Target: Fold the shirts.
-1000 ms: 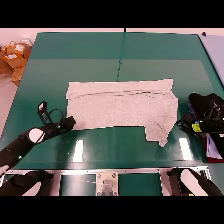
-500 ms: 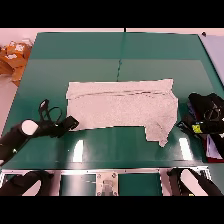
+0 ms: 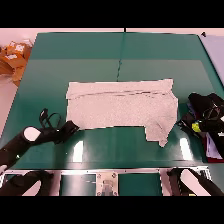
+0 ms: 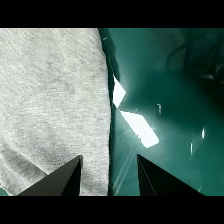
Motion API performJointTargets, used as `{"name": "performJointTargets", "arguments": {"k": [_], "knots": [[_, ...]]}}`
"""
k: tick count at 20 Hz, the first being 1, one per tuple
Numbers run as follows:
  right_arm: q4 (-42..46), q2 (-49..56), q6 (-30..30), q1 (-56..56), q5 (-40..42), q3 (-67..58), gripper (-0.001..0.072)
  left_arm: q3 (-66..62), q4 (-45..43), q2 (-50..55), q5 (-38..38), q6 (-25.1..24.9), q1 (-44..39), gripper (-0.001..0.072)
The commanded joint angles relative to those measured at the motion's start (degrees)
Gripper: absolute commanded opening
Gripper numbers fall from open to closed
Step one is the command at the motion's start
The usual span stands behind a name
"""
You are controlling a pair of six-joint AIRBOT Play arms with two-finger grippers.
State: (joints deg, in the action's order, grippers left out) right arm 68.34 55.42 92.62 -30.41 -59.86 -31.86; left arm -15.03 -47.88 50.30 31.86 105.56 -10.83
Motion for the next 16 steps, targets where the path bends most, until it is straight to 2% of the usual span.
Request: {"name": "performJointTargets", "arguments": {"k": [1, 3, 5, 6, 9, 12, 13, 16], "knots": [[-1.38, 1.53, -0.04, 0.0, 0.42, 0.04, 0.041, 2.19, 6.64, 3.65, -14.99, 0.48, -4.87, 0.0447], [-1.44, 1.53, -0.04, 0.0, 0.44, 0.04, 0.041, 2.12, 9.55, 7.39, -14.93, 0.48, -6.58, 0.0441], [-1.44, 1.53, -0.04, 0.0, -0.11, 0.04, 0.041, 1.95, 9.75, 7.61, -13.27, -0.26, -6.69, 0.0115], [-1.44, 1.53, -0.04, 0.0, -0.55, 0.04, 0.041, 1.14, 9.42, 7.34, -12.41, -3.37, -6.67, 0.0019], [0.61, 1.53, 0.33, -0.02, -3.39, 0.04, 0.0411, -1.14, 8.59, 7.26, -7.41, -9.42, -5.42, 0.0019], [-0.09, 1.6, 1.88, 0.0, -3.5, 1.77, 0.0412, -1.51, 7.8, 7.26, -5.68, -10.27, -1.14, 0.0019], [-2.47, 1.79, 1.22, 0.0, -2.36, 3.58, 0.0412, -1.51, 7.82, 7.26, -5.57, -11.63, -0.24, 0.0019], [-13.09, 4.61, -6.4, 0.02, 4.63, 7.85, 0.0411, -1.51, 7.76, 7.26, -5.86, -12.76, 0.72, 0.0019]]}}
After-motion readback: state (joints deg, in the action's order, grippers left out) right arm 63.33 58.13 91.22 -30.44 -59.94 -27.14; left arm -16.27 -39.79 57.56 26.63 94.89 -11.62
